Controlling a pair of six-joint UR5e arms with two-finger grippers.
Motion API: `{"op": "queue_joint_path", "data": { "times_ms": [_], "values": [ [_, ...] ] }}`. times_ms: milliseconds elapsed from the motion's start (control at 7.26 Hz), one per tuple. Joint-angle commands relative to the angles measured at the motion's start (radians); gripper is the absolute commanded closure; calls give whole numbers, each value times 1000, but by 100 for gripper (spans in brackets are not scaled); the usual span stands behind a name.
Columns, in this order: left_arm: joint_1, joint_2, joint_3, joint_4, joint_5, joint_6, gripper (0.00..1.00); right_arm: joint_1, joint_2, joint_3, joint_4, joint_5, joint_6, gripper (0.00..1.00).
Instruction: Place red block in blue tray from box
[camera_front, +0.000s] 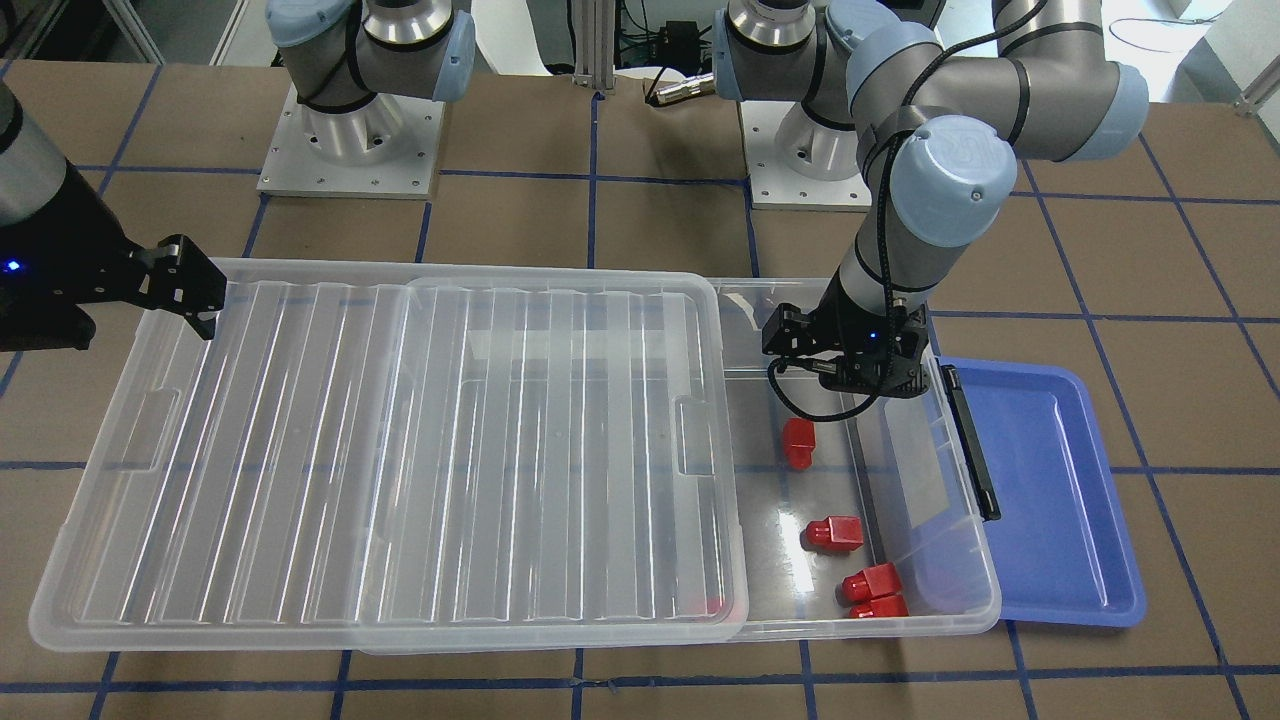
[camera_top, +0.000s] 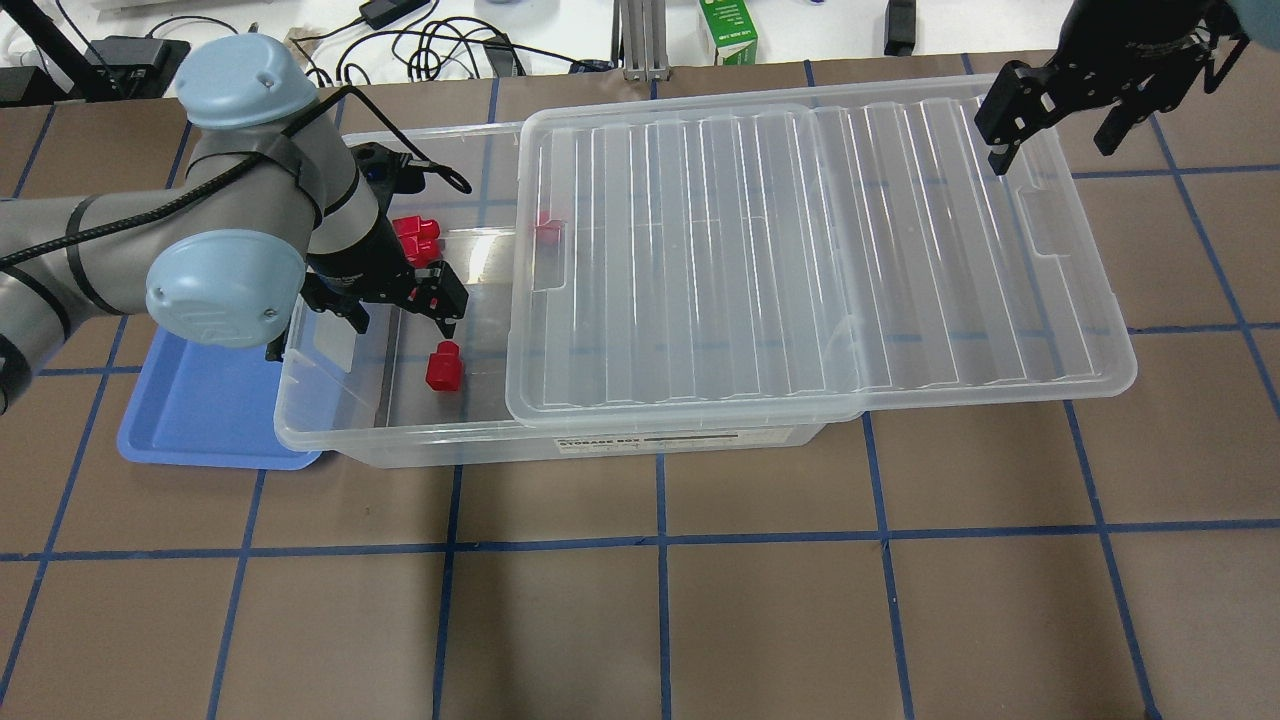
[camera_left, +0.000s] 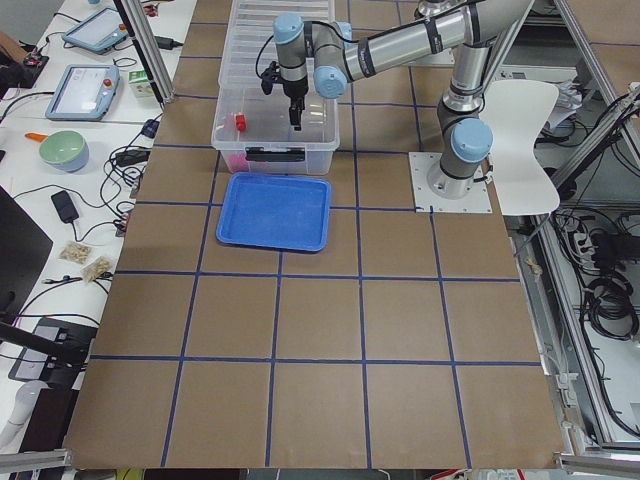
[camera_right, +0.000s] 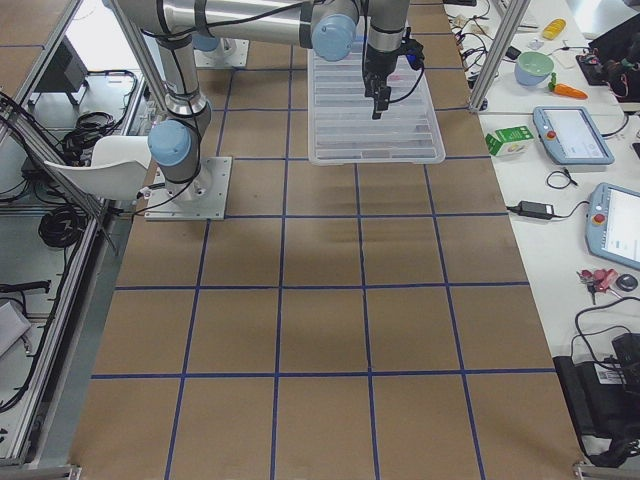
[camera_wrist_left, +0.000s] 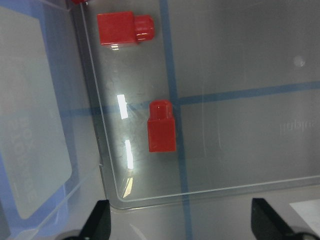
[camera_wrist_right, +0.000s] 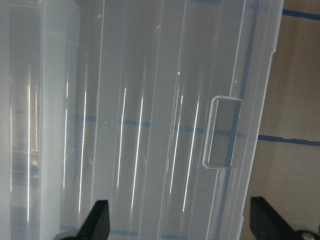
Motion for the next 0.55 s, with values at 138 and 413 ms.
{"op": "queue_joint_path", "data": {
  "times_ms": [138, 413],
  "values": [
    [2, -52, -71, 136, -1, -2, 0, 0, -4, -2, -4, -11, 7, 0],
    [10, -83, -78, 144, -1, 5, 0, 0, -4, 2, -4, 1, 7, 0]
  ]
}}
